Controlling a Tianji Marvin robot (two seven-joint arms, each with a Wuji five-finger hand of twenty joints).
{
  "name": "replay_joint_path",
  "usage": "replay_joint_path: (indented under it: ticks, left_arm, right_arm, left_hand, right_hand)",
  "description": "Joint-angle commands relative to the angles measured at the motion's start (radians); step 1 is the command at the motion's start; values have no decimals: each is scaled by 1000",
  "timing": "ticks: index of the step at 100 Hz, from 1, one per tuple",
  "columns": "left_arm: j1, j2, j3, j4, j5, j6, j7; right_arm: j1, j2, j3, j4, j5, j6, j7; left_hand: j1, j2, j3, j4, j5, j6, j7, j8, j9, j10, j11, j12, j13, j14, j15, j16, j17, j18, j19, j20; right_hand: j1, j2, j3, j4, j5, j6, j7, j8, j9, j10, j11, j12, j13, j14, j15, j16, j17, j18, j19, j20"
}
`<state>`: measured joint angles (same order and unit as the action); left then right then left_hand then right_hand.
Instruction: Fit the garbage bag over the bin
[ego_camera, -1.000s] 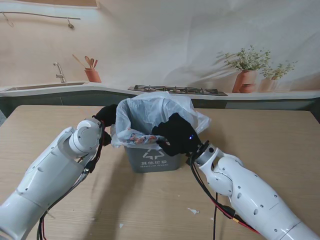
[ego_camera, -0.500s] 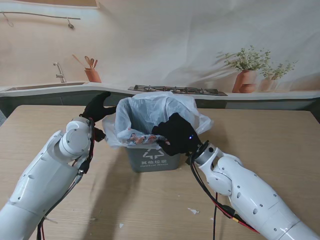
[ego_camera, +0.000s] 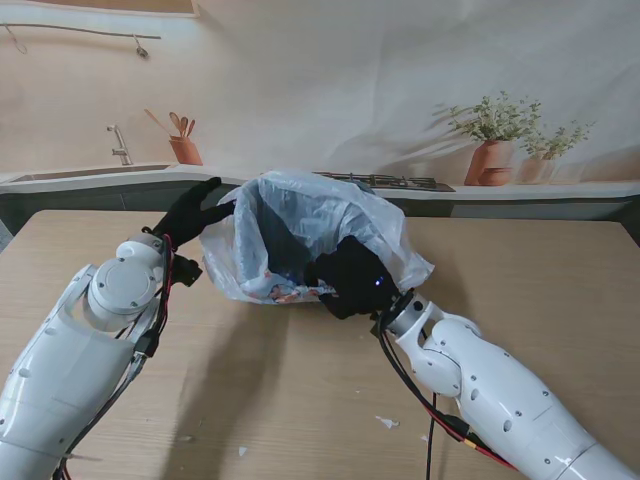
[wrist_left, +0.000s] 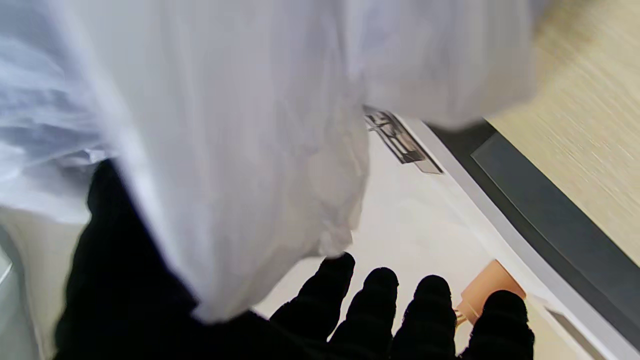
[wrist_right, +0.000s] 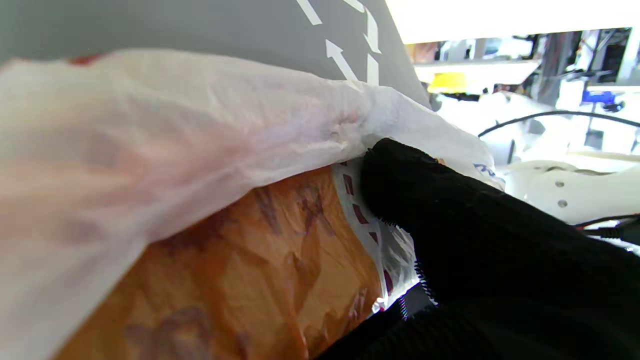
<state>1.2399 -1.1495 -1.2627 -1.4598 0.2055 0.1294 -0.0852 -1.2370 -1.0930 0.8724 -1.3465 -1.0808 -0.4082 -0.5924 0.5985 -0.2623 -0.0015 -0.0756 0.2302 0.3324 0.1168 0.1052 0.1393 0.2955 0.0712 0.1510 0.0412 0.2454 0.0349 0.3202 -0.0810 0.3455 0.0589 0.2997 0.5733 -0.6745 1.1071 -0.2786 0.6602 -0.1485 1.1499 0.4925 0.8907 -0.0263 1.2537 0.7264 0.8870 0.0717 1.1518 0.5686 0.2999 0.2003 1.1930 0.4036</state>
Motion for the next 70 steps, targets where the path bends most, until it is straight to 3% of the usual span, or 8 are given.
replay_joint_path:
  ticks: [1, 24, 28, 35, 55, 65, 67, 70]
  left_arm:
    - [-14, -1, 13, 7, 2, 11, -7]
    - [-46, -22, 60, 56, 21, 67, 65]
    - [-50, -25, 65, 62, 14, 73, 68]
    - [-56, -28, 74, 69, 8, 80, 72]
    - [-56, -36, 73, 64, -28, 89, 84]
    - [-45, -51, 56, 44, -94, 115, 112]
    - [-42, -54, 52, 40, -108, 119, 118]
    - [-37, -58, 45, 33, -132, 122, 127]
  right_arm:
    - [-4, -11, -5, -2, -1, 8, 2]
    - [-45, -16, 30, -61, -9, 28, -39]
    - [-52, -16, 37, -72, -12, 31, -42]
    - [-64, -17, 46, -91, -11, 35, -43]
    - [-105, -24, 63, -158, 0, 71, -33]
    - [-122, -26, 67, -188, 5, 100, -25]
    - [-124, -26, 67, -193, 6, 105, -22]
    - [-127, -27, 67, -197, 8, 111, -18]
  left_hand:
    - [52, -11, -16, 11, 14, -32, 25, 22, 13, -42, 32, 5, -28, -12, 20, 47, -7, -14, 3, 34]
    - [105, 4, 29, 24, 21, -37, 62, 44, 30, -49, 83, 16, -21, -15, 37, 91, 7, -12, 13, 60]
    - [-145, -107, 558, -39, 20, -41, 71, 49, 29, -52, 81, 13, -23, -19, 25, 95, -2, -21, 4, 93]
    - [-170, -108, 598, -47, 21, -48, 72, 50, 28, -54, 80, 13, -23, -15, 26, 97, -2, -19, 4, 94]
    - [-184, -19, 431, -44, 27, -46, 73, 50, 27, -48, 75, 10, -23, 0, 25, 95, -3, -5, 6, 98]
    - [-142, 109, 238, -16, 45, -20, 23, 24, 21, -46, 55, -2, -27, 0, 4, 64, -10, -11, -15, 76]
    - [-71, 177, 72, 7, 50, -14, 12, 20, 20, -46, 52, -5, -32, 1, 17, 40, -8, -12, -16, 42]
    - [-57, 237, 5, 16, 63, -3, -11, 6, 16, -50, 42, -10, -27, -9, -8, 11, -6, -18, -28, 22]
  right_hand:
    - [57, 15, 48, -20, 15, -43, 35, 16, 4, 15, 1, 16, 18, 8, 27, 3, -2, 24, 48, 23]
    - [69, 24, 50, -18, 12, -22, 42, 34, -1, 28, 8, 32, 13, 16, 46, 11, -11, 24, 62, 31]
    - [67, 17, 55, -17, 15, -22, 40, 34, 4, 29, 7, 32, 16, 16, 47, 11, -9, 24, 64, 32]
    - [63, -5, 71, -16, 27, -15, 37, 33, 19, 32, 3, 30, 32, 17, 46, 8, 1, 30, 67, 33]
    - [58, -64, 115, -21, 64, 3, 32, 20, 61, 49, -8, 26, 84, 22, 61, 2, 46, 48, 78, 37]
    - [58, -86, 129, -25, 80, 8, 30, 13, 81, 56, -16, 24, 113, 24, 72, -2, 72, 55, 87, 39]
    - [58, -91, 131, -25, 84, 9, 29, 12, 85, 58, -17, 24, 117, 24, 75, -2, 77, 56, 89, 40]
    - [58, -100, 136, -25, 90, 9, 28, 9, 92, 61, -19, 23, 124, 25, 78, -3, 85, 59, 93, 41]
